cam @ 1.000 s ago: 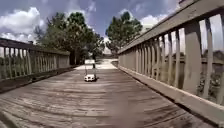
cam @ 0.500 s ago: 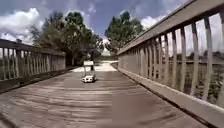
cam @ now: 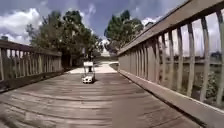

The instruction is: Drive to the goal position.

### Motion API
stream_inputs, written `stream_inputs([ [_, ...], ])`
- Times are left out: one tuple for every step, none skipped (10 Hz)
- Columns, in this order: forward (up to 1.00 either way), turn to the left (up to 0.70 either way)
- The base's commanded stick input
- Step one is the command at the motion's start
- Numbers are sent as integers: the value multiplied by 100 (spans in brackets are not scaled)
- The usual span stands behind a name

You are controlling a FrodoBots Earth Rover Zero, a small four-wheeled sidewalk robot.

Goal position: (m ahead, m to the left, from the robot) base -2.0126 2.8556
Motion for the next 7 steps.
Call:
stream_inputs([
  [85, 0],
  [85, 0],
  [85, 0],
  [85, 0],
  [85, 0],
  [85, 0],
  [85, 0],
])
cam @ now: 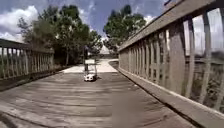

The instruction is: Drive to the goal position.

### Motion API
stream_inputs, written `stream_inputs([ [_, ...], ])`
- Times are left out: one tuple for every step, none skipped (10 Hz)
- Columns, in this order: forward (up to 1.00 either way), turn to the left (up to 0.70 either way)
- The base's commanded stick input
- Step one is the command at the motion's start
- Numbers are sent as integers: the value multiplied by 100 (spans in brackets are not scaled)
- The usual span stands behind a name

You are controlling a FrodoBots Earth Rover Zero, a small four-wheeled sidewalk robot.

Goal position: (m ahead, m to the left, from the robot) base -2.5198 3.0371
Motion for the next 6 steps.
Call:
stream_inputs([
  [85, 0],
  [85, 0],
  [85, 5],
  [85, 34],
  [85, 32],
  [85, 14],
])
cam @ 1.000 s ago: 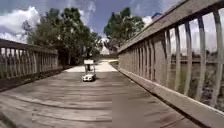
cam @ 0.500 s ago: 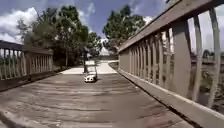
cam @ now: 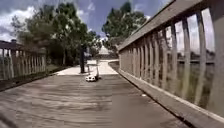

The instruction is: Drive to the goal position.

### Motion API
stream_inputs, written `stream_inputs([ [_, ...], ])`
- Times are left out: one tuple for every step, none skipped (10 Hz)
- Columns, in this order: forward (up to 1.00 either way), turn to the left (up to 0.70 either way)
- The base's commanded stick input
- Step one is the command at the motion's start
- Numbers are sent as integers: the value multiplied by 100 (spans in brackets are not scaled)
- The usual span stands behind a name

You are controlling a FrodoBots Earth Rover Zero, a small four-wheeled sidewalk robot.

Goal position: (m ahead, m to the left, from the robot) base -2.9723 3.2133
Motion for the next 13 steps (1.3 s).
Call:
stream_inputs([
  [85, 0],
  [85, 0],
  [85, 0],
  [85, 0],
  [85, 4],
  [85, 21],
  [85, 20],
  [85, 1],
  [85, 0],
  [85, 0],
  [85, 0],
  [85, 0],
  [85, 0],
])
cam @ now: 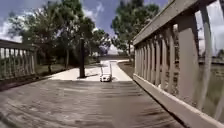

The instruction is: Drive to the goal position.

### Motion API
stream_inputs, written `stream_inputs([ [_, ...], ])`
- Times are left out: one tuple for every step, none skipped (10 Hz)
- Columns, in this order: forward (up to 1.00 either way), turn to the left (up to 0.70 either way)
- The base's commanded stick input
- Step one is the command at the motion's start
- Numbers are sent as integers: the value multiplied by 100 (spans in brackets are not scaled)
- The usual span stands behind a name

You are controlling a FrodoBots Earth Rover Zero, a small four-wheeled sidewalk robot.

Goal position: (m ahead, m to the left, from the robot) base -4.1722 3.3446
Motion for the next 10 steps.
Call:
stream_inputs([
  [85, 0],
  [85, 0],
  [85, 0],
  [85, 0],
  [85, 0],
  [85, 0],
  [85, 0],
  [85, 0],
  [85, 0],
  [85, 0],
])
